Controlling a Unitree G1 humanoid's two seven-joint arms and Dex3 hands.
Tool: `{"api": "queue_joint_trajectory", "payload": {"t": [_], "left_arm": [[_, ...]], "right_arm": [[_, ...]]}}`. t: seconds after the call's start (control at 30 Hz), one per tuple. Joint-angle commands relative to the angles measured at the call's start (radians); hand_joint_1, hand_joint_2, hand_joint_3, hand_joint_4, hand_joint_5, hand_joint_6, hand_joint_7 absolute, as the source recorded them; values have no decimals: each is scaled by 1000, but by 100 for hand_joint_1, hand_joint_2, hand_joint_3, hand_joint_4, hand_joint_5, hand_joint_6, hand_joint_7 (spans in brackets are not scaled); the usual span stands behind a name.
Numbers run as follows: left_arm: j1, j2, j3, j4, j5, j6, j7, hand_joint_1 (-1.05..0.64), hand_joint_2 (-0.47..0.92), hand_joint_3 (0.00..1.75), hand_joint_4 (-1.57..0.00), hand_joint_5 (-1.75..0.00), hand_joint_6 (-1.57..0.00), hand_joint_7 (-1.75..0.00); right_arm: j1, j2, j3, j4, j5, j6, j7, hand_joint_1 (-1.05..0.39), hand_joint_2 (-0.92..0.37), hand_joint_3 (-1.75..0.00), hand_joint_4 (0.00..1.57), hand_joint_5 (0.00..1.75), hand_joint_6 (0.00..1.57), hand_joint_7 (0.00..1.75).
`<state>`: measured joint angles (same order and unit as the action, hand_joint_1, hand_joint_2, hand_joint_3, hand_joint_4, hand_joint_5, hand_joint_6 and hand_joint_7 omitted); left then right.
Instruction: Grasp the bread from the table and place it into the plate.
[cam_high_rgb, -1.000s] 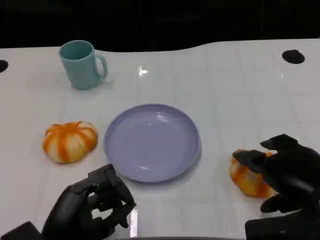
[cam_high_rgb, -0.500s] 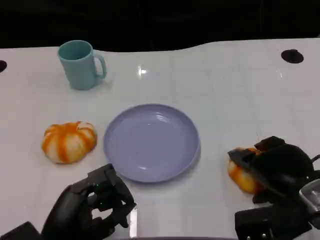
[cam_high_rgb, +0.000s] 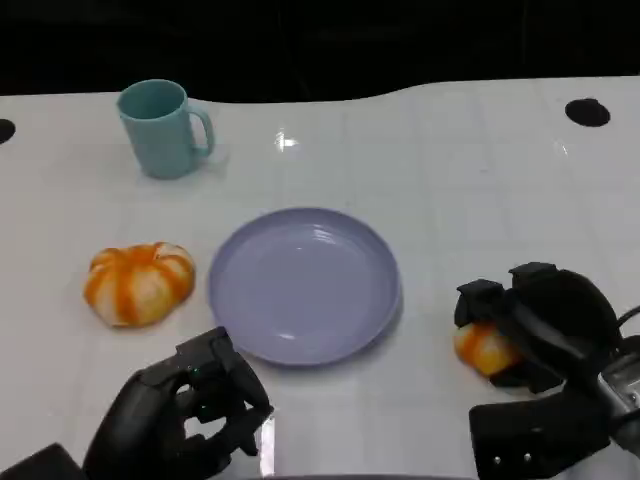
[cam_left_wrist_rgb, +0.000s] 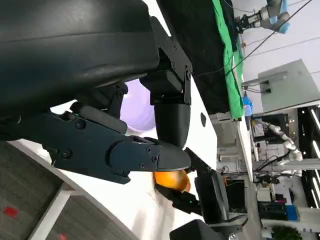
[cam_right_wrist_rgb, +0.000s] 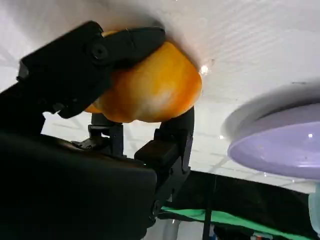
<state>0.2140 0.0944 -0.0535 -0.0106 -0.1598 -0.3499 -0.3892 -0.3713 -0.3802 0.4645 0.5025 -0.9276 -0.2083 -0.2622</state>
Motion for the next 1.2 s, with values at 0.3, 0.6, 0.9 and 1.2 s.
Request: {"api": "queue_joint_trajectory", "payload": {"t": [0.3,0.6,0.9,1.2], "left_arm": [[4,3,-1,-8,24,-2,13,-56,92,31,-68,-175,-60,-154],[1,1,-5,-7,28,-1,11,-56,92,33,-69,-175,-59,-156],[20,-1,-15,-31,24,8,12,-51,92,32,-69,-175,-59,-157],[27,-1,-23,-42,39,-1,20,-53,92,33,-68,-175,-58,-158]], "right_arm": [[-24,6,-60,4,123,-164,-197,-12,-38,-123,93,175,76,166],[-90,82,-92,-26,252,-236,-116,-15,-31,-132,98,175,72,175],[-183,178,-76,-8,304,-217,8,-15,-26,-143,97,175,71,175],[-261,279,-50,99,310,-222,48,-15,-28,-136,97,175,72,172]]}}
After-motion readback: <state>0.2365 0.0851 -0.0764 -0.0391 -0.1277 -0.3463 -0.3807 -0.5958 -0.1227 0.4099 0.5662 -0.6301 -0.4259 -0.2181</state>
